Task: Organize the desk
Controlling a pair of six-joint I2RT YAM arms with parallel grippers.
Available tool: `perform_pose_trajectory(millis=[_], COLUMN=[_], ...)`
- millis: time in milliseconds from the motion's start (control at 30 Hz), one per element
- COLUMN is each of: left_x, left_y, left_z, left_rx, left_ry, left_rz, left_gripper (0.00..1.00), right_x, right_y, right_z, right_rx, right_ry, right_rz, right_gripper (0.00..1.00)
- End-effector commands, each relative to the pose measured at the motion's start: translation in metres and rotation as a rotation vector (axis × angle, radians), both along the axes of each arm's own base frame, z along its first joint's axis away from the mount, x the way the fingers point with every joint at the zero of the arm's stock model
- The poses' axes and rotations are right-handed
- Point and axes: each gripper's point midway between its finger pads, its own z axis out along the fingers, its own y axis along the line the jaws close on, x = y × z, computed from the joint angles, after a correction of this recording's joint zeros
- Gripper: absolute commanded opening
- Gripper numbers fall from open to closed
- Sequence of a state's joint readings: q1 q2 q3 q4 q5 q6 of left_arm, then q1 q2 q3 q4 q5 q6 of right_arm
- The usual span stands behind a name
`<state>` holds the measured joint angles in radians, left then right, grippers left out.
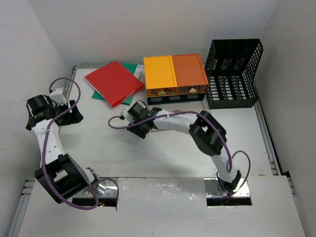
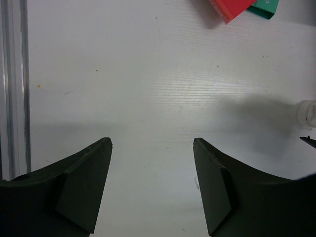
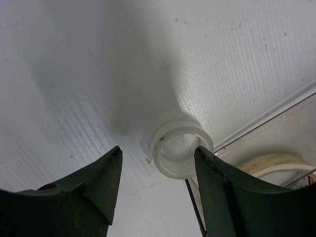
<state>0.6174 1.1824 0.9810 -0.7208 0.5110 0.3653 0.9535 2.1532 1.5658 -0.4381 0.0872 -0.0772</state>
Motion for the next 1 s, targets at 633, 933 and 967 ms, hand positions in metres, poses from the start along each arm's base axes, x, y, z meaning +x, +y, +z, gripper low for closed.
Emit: perform_pose_trajectory(millis=[633, 933, 967], left_x=[0.005, 0.004, 0.004], left_y=[-0.001, -0.004, -0.005], left_z=[0.005, 0.004, 0.004], left_rx=[0.0, -0.007, -0.01], left_ry=[-0.044, -0.042, -0.042], left_rz=[-0.031, -0.048, -0.05], left_gripper=[0.66, 0.66, 0.66], right_x=[-0.02, 0.028, 0.051], right_y=[0.04, -0.057, -0.096], right_z=[0.07, 0.184, 0.183], right_rx=[0.211, 0.334, 0.322], right_ry=[0.038, -0.189, -0.187], right_rz=[0.101, -0.125, -0.236], right_gripper=[0.0, 0.0, 0.0])
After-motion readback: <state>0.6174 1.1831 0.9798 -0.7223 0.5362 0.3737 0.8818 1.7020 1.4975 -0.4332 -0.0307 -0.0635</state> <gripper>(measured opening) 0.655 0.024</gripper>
